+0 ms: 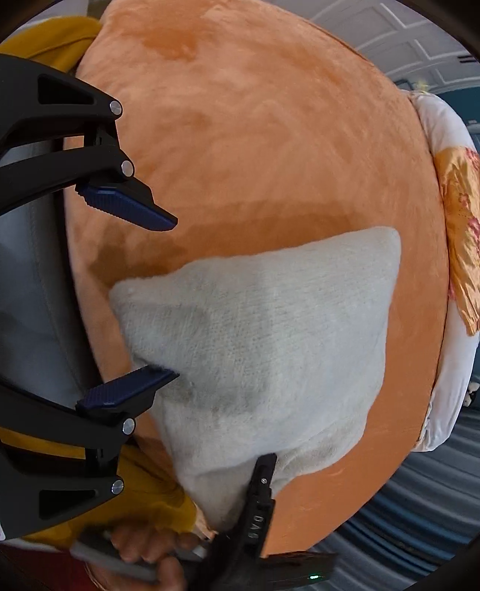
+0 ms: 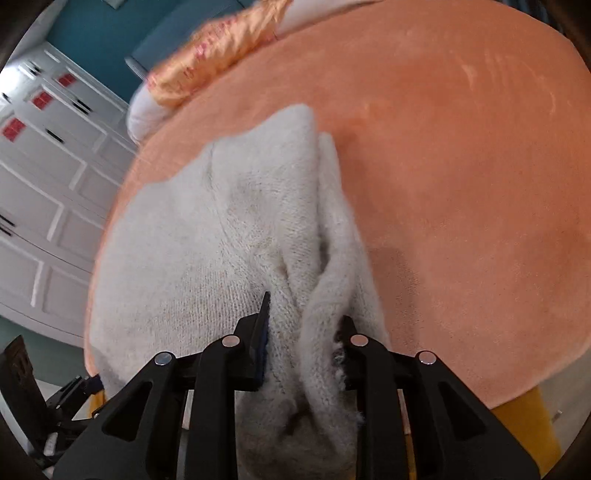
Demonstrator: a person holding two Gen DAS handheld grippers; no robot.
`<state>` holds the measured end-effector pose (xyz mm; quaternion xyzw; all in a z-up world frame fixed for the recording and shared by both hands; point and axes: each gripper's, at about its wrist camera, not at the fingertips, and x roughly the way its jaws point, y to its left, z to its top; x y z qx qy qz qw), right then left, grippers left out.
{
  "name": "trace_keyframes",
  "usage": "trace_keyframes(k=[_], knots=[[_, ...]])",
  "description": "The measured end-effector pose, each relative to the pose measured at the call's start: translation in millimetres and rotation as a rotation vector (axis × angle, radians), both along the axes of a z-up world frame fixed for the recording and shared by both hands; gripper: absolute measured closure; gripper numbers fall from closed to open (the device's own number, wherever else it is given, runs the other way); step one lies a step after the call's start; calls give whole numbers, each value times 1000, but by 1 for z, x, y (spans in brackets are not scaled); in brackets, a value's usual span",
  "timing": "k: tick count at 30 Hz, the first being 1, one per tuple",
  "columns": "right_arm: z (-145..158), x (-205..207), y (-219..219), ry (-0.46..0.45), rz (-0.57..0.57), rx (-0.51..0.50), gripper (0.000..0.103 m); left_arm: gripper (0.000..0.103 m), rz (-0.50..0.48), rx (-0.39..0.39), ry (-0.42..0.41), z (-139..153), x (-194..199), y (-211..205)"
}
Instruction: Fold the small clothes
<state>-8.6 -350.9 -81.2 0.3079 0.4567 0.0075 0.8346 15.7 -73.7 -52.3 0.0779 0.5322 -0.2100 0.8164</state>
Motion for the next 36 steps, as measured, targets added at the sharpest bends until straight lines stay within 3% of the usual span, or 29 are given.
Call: trace_keyframes(k=[4,7,15,20,25,29,32,36], knots=[[12,1,3,15,5,-22,77,32,2,-33,-95,35,-7,-3],[25,-8,-2,7,1,-56,72,32,21,6,-135,42,5,-10],[92,-24,36,-93,13,-298,72,30,63,82,-76,14,24,-16],[114,-17,57,-172,61,-291,72,30,71,88,-53,8,25,-16],[84,-6,86,-94,182,-295,73,30,71,96,-41,4,26,-16],[23,2,101,50,238,-261,74,29,75,109,-28,-2,28,-16],[21,0,104,43,246,-292,74,29,96,84,19,-14,30,-10],[26,4,104,54,263,-299,74,28,105,70,25,-8,29,-8]])
